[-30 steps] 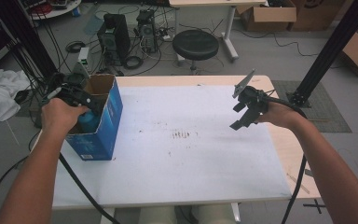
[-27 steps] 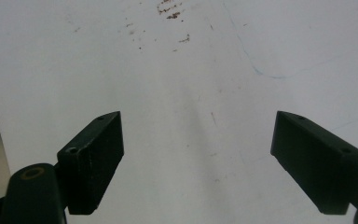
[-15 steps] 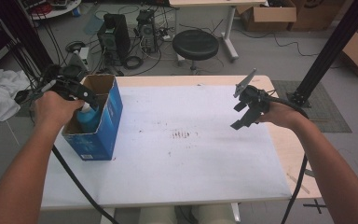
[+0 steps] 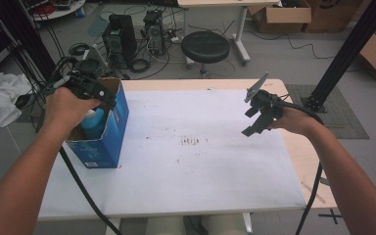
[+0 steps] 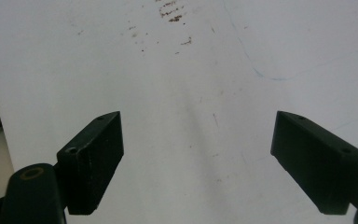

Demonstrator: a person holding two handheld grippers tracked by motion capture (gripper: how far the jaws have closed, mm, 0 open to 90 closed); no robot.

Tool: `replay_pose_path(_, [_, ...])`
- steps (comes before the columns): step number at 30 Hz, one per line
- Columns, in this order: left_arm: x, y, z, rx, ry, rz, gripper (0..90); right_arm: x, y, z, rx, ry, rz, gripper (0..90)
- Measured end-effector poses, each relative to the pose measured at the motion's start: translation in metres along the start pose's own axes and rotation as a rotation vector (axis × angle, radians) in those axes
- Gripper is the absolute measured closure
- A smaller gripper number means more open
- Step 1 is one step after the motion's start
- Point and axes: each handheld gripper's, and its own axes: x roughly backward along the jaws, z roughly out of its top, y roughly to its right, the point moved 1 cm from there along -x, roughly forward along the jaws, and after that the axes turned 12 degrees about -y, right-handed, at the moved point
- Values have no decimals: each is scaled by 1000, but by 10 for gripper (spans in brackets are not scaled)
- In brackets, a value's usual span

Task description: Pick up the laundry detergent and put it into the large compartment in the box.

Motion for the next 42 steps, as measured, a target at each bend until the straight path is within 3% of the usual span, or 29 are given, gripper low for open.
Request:
replay_pose_path(12, [12,27,8,-133,22,-11,211,2,-1,-2,-7,5,1,164])
replay_pose_path(20, [14,53,13,-254,30,-12,207,2,-2,-3,-8,3,2,164])
replay_pose_path(42, [-5,147,34,-689,-10,-17,208,2,-7,-1,-5,-10,6,163])
